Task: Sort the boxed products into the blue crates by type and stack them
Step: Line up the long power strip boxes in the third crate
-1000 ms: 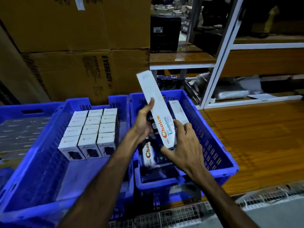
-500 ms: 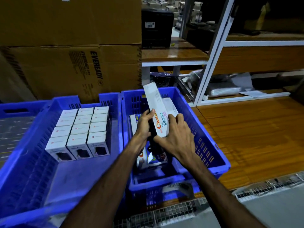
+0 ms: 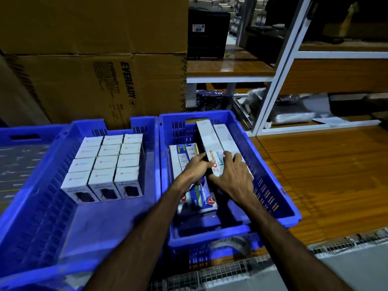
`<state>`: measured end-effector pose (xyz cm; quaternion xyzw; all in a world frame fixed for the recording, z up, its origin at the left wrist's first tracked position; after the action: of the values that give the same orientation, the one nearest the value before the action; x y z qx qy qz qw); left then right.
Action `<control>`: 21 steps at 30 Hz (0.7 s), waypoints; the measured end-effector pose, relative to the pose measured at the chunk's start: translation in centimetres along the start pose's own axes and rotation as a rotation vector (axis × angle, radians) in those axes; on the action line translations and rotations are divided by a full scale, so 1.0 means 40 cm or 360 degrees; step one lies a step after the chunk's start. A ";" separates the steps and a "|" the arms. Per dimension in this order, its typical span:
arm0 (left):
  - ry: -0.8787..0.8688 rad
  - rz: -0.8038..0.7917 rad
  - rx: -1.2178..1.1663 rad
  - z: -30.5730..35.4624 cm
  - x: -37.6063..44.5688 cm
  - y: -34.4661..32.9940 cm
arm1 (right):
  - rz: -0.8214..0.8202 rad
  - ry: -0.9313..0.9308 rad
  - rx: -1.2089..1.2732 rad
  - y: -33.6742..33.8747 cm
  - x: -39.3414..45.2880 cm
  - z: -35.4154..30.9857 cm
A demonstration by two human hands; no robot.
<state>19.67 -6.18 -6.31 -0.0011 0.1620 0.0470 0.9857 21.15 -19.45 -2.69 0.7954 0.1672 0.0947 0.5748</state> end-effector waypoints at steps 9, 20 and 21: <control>0.0104 0.0194 0.0733 -0.028 -0.023 0.035 | -0.0316 -0.0022 -0.0310 -0.040 0.040 0.017; -0.0101 0.0723 0.0350 0.001 -0.041 0.103 | -0.0329 0.0047 -0.0587 -0.043 0.031 0.039; -0.0080 0.0754 0.0337 0.001 -0.044 0.109 | -0.0346 0.0039 -0.0597 -0.044 0.022 0.044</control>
<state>17.62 -2.00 -5.67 0.1413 0.1371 0.2592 0.9455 22.31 -20.15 -4.96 0.6506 0.2385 0.0714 0.7175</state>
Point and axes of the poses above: each hand's wrist, its own x-axis towards the middle knuckle, its own y-axis out of the back of the hand, z = x × y, the point moved 4 cm from there along x, towards the middle knuckle, and after that the axes turned 9 degrees about -z, right-handed, at the moved point
